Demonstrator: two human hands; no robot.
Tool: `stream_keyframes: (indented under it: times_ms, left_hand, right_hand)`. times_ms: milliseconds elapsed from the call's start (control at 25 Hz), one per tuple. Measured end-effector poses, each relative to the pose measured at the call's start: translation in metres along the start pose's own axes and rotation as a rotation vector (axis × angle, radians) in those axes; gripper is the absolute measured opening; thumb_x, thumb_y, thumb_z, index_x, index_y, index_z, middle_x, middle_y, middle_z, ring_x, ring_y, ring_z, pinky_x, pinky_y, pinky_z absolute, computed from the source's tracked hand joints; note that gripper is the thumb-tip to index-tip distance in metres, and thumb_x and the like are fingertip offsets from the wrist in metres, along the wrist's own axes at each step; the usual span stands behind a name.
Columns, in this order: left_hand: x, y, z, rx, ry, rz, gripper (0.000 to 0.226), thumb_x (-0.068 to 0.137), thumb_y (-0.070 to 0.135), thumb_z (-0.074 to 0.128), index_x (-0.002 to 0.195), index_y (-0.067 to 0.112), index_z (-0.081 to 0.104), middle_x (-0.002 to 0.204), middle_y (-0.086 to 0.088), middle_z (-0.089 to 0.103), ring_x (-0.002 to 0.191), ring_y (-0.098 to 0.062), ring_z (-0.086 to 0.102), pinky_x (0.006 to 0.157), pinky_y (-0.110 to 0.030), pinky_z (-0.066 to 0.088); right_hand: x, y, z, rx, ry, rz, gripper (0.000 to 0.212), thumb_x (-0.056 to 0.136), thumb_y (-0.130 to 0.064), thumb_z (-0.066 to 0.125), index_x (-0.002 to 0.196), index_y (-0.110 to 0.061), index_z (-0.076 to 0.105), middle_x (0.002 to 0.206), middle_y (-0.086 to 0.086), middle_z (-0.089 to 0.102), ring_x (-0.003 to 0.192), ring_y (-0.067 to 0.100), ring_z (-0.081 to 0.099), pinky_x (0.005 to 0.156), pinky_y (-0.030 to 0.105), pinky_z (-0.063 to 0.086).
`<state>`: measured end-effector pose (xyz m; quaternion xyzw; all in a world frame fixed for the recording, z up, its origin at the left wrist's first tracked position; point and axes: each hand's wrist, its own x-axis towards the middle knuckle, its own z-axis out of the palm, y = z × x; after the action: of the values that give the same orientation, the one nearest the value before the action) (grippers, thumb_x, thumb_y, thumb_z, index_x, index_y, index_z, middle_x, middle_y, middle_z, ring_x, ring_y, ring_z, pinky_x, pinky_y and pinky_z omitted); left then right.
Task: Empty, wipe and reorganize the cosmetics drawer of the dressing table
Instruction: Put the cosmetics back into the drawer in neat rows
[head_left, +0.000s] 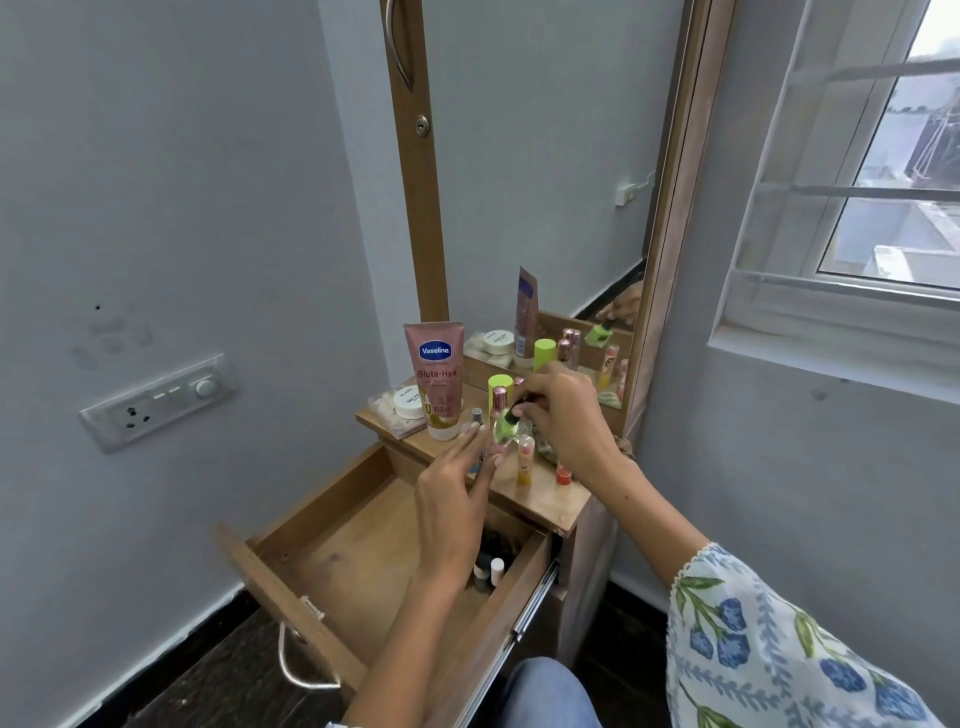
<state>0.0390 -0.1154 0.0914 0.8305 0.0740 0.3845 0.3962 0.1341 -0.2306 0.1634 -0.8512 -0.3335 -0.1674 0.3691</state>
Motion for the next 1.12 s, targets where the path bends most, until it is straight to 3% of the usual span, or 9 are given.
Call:
stream_keyframes:
  times_ms: [280, 440, 560, 680, 760, 840, 960, 1120]
  left_hand:
    - [-0.004, -0.01, -0.012, -0.014, 0.077, 0.026, 0.038, 0.079, 0.021, 0.074, 0.116, 0.019, 0.067, 0.114, 0.014, 0.065, 0.106, 0.004, 0.059, 0.09, -0.006, 0.043]
    - [-0.008, -0.019, -0.017, 0.016, 0.084, 0.003, 0.029, 0.08, 0.019, 0.073, 0.109, 0.022, 0.071, 0.101, 0.01, 0.071, 0.091, 0.0, 0.064, 0.077, -0.018, 0.052]
    - [-0.018, -0.033, -0.022, 0.06, 0.08, -0.03, 0.025, 0.081, 0.018, 0.073, 0.106, 0.02, 0.072, 0.096, 0.009, 0.072, 0.085, -0.001, 0.065, 0.075, -0.018, 0.052]
    - [-0.03, -0.05, -0.033, 0.065, 0.088, -0.096, 0.027, 0.079, 0.016, 0.074, 0.106, 0.02, 0.07, 0.093, 0.017, 0.068, 0.082, 0.008, 0.063, 0.075, -0.009, 0.049]
    - [-0.037, -0.058, -0.041, 0.081, 0.07, -0.118, 0.029, 0.078, 0.017, 0.075, 0.106, 0.022, 0.069, 0.091, 0.023, 0.063, 0.079, 0.017, 0.057, 0.073, -0.002, 0.044]
    - [-0.044, -0.064, -0.044, 0.106, 0.036, -0.138, 0.028, 0.078, 0.019, 0.075, 0.104, 0.027, 0.067, 0.088, 0.025, 0.062, 0.078, 0.014, 0.058, 0.07, -0.001, 0.044]
    - [-0.052, -0.07, -0.044, 0.113, 0.014, -0.173, 0.027, 0.078, 0.021, 0.075, 0.104, 0.022, 0.07, 0.089, 0.023, 0.063, 0.08, 0.007, 0.061, 0.071, 0.0, 0.043]
    - [-0.054, -0.074, -0.041, 0.108, 0.007, -0.179, 0.029, 0.074, 0.019, 0.079, 0.101, 0.023, 0.071, 0.087, 0.023, 0.064, 0.079, 0.016, 0.055, 0.073, 0.003, 0.04]
  right_hand:
    - [-0.022, -0.02, 0.029, 0.138, -0.011, -0.08, 0.014, 0.075, -0.001, 0.075, 0.086, -0.01, 0.075, 0.088, 0.002, 0.066, 0.085, 0.017, 0.061, 0.079, 0.028, 0.052]
    - [-0.037, -0.02, 0.049, 0.194, -0.039, -0.084, 0.015, 0.074, -0.004, 0.077, 0.087, -0.011, 0.075, 0.088, 0.001, 0.067, 0.083, 0.013, 0.062, 0.077, 0.021, 0.049]
    - [-0.048, -0.017, 0.06, 0.221, -0.031, -0.086, 0.014, 0.08, -0.006, 0.072, 0.093, -0.011, 0.074, 0.09, 0.001, 0.069, 0.083, 0.011, 0.063, 0.076, 0.014, 0.048]
    - [-0.054, -0.01, 0.066, 0.028, -0.068, -0.012, 0.026, 0.088, -0.012, 0.064, 0.114, -0.014, 0.067, 0.107, 0.0, 0.066, 0.094, 0.014, 0.061, 0.08, 0.026, 0.05]
    - [-0.055, -0.008, 0.072, -0.159, -0.123, 0.016, 0.04, 0.092, -0.017, 0.059, 0.132, -0.019, 0.054, 0.118, 0.001, 0.057, 0.098, 0.017, 0.058, 0.077, 0.03, 0.052]
    - [-0.054, -0.009, 0.078, -0.289, -0.153, 0.027, 0.052, 0.095, -0.02, 0.055, 0.144, -0.022, 0.038, 0.121, 0.004, 0.051, 0.094, 0.018, 0.055, 0.07, 0.032, 0.054]
    - [-0.047, -0.009, 0.088, -0.407, -0.162, 0.032, 0.06, 0.095, -0.021, 0.054, 0.148, -0.02, 0.026, 0.126, 0.008, 0.044, 0.096, 0.019, 0.051, 0.063, 0.029, 0.053]
    - [-0.043, -0.004, 0.095, -0.438, -0.132, 0.032, 0.055, 0.092, -0.02, 0.059, 0.142, -0.016, 0.036, 0.131, 0.013, 0.043, 0.107, 0.023, 0.05, 0.06, 0.026, 0.053]
